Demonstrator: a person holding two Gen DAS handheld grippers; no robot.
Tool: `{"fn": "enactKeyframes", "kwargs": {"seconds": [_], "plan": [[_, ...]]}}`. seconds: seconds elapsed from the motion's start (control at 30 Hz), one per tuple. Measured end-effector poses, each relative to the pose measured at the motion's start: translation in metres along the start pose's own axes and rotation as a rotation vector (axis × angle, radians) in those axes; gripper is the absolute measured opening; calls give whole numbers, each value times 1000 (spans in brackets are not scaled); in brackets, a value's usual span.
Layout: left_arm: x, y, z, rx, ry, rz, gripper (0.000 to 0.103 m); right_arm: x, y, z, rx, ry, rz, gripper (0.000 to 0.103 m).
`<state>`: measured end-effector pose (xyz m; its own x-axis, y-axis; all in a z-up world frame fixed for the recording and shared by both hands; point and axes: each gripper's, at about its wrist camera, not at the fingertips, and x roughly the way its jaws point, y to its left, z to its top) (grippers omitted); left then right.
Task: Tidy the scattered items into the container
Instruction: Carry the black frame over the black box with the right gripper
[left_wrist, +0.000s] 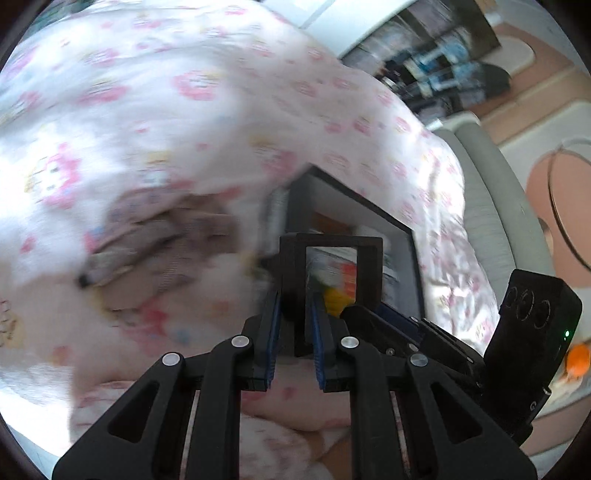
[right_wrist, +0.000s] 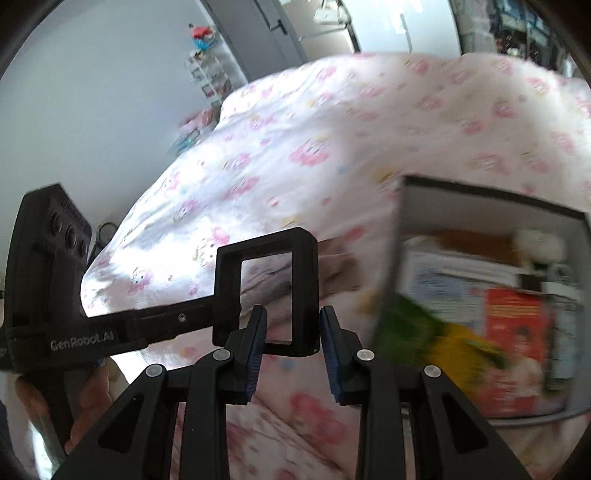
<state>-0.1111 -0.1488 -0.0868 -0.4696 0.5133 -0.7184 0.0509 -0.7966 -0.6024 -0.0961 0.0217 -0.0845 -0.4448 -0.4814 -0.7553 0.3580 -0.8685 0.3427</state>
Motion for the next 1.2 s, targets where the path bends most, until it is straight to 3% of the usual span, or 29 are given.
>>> {"fn": "enactKeyframes", "kwargs": {"seconds": [0.23,0.37,0.63,0.73,0.87,1.0,1.1,1.2], "plan": [[77,-94,1,107,127,-54,13,-61,-93,-10,36,-54,-126,26],[136,-130,1,166,233,-1,13,-62,-153,-11,105,-31,-149,26],[203,-140,-15,168,372,97,14,-42,-233,-33,301,60,-115,26],[214,-141,-23,180,402,134,14,-31,-239,-39,309,125,-116,26],[217,-148,-29,199,427,146,14,-30,-237,-37,282,131,-170,27],[207,-153,-23,218,387,157,15,-39,-239,-36,271,99,-161,27],[205,-154,-16,224,347,163,15,-47,-245,-33,283,49,-204,27],[216,-154,-8,223,332,181,15,-39,-247,-31,287,58,-213,27]]}}
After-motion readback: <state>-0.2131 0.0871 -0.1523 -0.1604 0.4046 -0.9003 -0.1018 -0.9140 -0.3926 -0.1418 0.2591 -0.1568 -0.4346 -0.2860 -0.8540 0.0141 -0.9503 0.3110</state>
